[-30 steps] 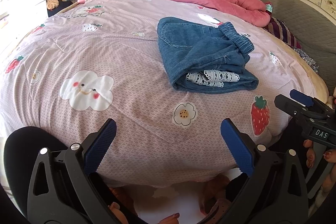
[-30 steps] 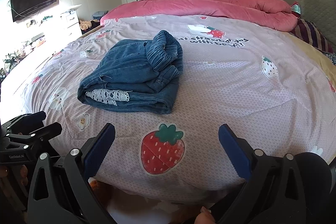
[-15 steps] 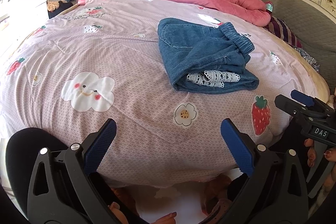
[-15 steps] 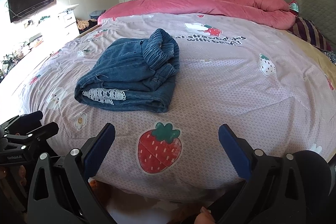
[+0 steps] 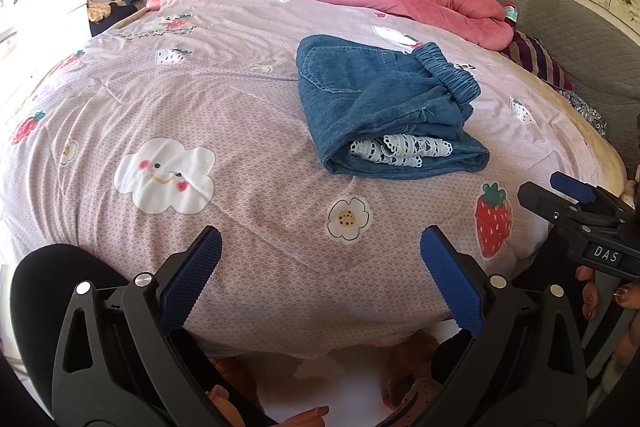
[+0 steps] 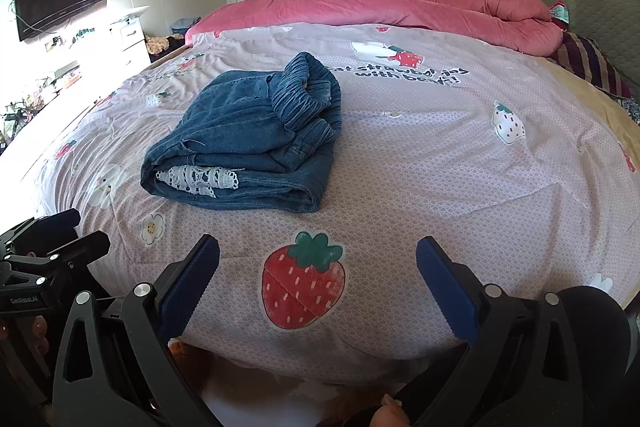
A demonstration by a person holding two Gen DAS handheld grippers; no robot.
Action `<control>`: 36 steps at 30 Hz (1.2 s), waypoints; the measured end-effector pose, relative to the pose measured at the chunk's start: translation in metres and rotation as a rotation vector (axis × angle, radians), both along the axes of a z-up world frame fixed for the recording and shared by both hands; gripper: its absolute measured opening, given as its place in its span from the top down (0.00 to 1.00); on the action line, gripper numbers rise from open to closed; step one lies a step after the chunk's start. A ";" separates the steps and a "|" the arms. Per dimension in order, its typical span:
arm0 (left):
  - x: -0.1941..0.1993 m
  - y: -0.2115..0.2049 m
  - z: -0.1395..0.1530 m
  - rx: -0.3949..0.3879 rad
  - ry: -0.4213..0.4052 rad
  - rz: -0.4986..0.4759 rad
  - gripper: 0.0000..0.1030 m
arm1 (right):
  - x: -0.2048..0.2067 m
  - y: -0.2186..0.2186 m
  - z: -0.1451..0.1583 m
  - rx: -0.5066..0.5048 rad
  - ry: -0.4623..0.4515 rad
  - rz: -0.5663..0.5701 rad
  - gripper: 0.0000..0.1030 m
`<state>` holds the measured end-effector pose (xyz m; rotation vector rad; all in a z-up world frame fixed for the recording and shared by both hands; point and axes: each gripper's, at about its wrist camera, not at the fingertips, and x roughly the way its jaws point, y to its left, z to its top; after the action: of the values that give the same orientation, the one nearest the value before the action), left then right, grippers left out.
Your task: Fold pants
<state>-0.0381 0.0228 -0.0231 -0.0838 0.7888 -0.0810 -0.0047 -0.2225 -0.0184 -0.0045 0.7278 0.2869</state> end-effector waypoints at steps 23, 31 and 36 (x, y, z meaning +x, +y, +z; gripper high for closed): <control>0.000 -0.002 0.000 0.006 0.007 -0.003 0.09 | 0.001 0.000 -0.002 -0.008 0.004 -0.003 0.04; 0.000 -0.006 0.001 0.020 0.009 -0.002 0.09 | 0.002 -0.002 -0.003 -0.008 0.014 -0.020 0.04; 0.002 -0.007 0.002 0.024 0.014 -0.006 0.09 | 0.003 -0.003 -0.003 -0.015 0.016 -0.024 0.04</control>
<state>-0.0364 0.0160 -0.0213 -0.0592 0.8038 -0.0766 -0.0021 -0.2252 -0.0216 -0.0074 0.7452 0.2589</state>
